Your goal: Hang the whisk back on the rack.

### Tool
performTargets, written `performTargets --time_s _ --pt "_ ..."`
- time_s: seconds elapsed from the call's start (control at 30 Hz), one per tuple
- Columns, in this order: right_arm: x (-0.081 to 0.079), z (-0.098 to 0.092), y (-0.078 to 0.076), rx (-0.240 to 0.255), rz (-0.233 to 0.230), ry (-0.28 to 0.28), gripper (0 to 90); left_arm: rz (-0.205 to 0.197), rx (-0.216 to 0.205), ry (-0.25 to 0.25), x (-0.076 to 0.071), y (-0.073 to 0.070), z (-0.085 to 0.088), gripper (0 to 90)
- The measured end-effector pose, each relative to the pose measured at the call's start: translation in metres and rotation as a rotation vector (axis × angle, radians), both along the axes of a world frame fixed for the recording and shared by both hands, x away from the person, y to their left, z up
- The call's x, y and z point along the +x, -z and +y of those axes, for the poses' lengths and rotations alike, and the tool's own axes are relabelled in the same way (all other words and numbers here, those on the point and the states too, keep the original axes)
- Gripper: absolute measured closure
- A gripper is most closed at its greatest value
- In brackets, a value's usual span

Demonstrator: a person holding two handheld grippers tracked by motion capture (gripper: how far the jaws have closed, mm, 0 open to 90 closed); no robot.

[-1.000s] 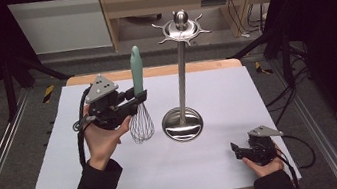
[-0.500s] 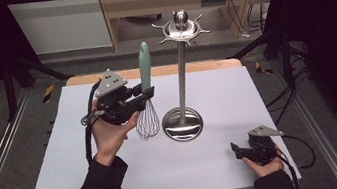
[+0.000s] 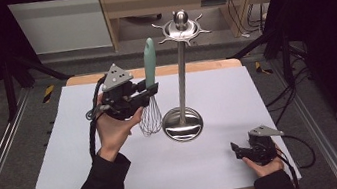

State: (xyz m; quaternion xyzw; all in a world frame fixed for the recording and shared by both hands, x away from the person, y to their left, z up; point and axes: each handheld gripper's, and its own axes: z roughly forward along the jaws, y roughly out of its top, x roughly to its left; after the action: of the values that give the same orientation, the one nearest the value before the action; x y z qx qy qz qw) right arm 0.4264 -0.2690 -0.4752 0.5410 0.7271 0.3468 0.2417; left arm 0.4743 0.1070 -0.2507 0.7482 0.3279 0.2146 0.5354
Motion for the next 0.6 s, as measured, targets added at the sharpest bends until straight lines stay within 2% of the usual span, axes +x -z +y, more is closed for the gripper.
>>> performTargets --time_s 0.6 --pt "0.000 -0.001 0.000 -0.002 -0.006 0.002 23.4 0.009 0.043 0.004 0.006 -0.003 -0.011 68.8"
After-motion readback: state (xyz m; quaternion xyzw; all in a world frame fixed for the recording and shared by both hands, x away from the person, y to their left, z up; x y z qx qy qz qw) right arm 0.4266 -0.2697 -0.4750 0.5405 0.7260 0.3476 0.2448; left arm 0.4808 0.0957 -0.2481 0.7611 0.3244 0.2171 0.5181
